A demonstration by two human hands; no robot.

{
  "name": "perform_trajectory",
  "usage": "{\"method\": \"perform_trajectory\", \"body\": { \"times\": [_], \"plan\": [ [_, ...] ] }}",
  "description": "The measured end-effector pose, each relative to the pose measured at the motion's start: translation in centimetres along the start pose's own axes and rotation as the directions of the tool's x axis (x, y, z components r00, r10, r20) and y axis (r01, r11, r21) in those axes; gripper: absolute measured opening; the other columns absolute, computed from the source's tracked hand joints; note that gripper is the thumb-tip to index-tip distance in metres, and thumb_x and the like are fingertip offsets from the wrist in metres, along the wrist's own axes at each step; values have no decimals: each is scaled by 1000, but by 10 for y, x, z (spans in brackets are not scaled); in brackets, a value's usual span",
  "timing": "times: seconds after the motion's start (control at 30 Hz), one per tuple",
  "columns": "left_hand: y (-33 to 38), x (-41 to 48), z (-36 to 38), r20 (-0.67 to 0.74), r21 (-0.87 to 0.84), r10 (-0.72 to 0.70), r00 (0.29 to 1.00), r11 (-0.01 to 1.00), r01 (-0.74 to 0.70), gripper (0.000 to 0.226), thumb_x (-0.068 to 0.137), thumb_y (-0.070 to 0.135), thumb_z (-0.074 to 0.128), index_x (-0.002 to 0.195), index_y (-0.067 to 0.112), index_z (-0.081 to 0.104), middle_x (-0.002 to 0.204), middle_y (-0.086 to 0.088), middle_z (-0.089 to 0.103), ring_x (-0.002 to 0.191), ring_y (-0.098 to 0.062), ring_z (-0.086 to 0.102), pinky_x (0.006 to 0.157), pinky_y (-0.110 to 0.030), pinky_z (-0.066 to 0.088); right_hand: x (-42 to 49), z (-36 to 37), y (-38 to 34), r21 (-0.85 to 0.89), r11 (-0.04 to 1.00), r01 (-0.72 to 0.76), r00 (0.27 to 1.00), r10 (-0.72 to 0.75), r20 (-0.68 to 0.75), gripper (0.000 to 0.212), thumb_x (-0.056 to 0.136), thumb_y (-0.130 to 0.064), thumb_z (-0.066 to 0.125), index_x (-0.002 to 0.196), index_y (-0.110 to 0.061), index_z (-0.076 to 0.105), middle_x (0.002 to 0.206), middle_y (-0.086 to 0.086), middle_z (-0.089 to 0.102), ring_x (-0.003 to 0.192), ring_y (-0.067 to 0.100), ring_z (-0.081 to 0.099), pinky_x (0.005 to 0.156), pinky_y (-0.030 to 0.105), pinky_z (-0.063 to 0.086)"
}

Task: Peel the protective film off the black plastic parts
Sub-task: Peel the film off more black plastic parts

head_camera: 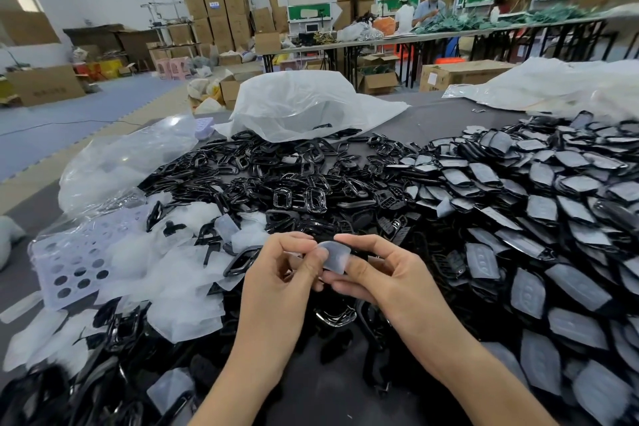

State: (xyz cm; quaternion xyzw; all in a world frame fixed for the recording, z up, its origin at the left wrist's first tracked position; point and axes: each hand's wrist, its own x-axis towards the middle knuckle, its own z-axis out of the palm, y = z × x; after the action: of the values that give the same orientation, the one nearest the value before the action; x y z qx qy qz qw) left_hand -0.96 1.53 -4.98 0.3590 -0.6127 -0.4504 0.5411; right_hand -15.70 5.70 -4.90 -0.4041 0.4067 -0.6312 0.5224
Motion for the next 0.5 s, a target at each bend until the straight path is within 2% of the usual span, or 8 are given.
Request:
{"method": "perform_trajectory", "body": {
  "times": [0.1,0.2,0.27,0.37,0.5],
  "plan": [
    [1,-1,-1,5,30,-19,1000,999,19,15,90,17,71,85,29,64,69,4,64,60,-9,60,62,-18,51,-1,1,-2,0,1000,-3,1000,3,28,22,94,-20,64,115,-16,72,100,15,78,96,27,76,79,22,59],
    [1,1,-2,23,21,-43,999,999,42,23,89,14,71,91,35,62,80,0,68,66,-8,63,65,-16,51,-2,3,-3,20,1000,-1,998,0,57,32,89,-31,65,115,-14,72,102,15,77,95,29,76,78,23,59],
    [1,2,-2,48,-7,-66,997,998,67,22,88,15,72,95,35,64,90,-7,70,75,-12,65,70,-19,54,-2,3,-2,-22,999,25,999,-25,24,29,86,-24,69,113,-12,71,97,14,78,90,29,77,74,21,59],
    [6,-1,-1,108,-53,-59,992,996,65,8,89,21,66,96,23,69,86,-4,74,77,-14,70,70,-19,56,-1,1,-1,-77,996,54,998,-56,-26,18,92,-8,67,108,-13,73,86,13,78,78,24,77,68,19,58],
    [8,-2,-3,161,-70,-68,985,994,80,14,97,13,58,106,18,68,93,-4,76,84,-23,75,77,-21,58,-1,-1,-3,-84,995,51,998,-54,-43,20,90,-5,69,106,-15,75,85,12,78,71,16,75,65,17,57]
  ]
}}
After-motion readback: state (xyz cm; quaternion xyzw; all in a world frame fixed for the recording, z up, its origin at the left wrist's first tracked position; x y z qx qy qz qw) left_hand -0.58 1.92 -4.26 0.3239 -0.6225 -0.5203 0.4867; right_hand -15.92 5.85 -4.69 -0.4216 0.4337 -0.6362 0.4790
